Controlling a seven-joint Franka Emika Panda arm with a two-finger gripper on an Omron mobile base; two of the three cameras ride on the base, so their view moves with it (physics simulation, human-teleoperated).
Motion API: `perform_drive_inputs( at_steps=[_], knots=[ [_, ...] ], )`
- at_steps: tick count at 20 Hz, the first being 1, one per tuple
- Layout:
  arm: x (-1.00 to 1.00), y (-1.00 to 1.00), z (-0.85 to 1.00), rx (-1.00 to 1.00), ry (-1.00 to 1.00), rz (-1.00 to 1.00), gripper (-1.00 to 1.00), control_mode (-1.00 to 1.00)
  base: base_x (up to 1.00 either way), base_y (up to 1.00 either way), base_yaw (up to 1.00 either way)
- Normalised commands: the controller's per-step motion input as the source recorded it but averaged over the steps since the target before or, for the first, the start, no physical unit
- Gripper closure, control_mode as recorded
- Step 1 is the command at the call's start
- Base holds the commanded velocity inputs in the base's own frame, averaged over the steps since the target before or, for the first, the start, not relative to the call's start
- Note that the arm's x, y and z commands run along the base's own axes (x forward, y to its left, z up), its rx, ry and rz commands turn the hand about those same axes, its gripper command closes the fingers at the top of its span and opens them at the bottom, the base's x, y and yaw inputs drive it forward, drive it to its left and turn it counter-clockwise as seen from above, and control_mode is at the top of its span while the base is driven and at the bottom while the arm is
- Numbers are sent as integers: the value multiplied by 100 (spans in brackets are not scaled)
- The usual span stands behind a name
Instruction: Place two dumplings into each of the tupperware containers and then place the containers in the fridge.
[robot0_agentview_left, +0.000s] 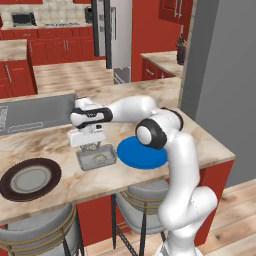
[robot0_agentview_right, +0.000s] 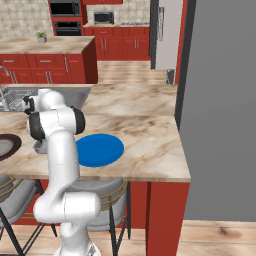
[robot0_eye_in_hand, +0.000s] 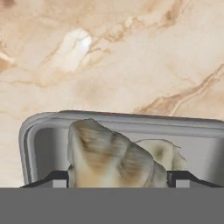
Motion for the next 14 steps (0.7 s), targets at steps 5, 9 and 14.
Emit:
perform_drive_inputs(
  at_steps=[5, 9, 14],
  knots=[
    [-11, -2, -20, 0, -5, 7, 100, -100, 0, 0, 0],
    [0, 0, -35, 0, -9, 5, 100, -100, 0, 0, 0],
    [-45, 0, -18, 0, -9, 2, 100, -100, 0, 0, 0]
  ],
)
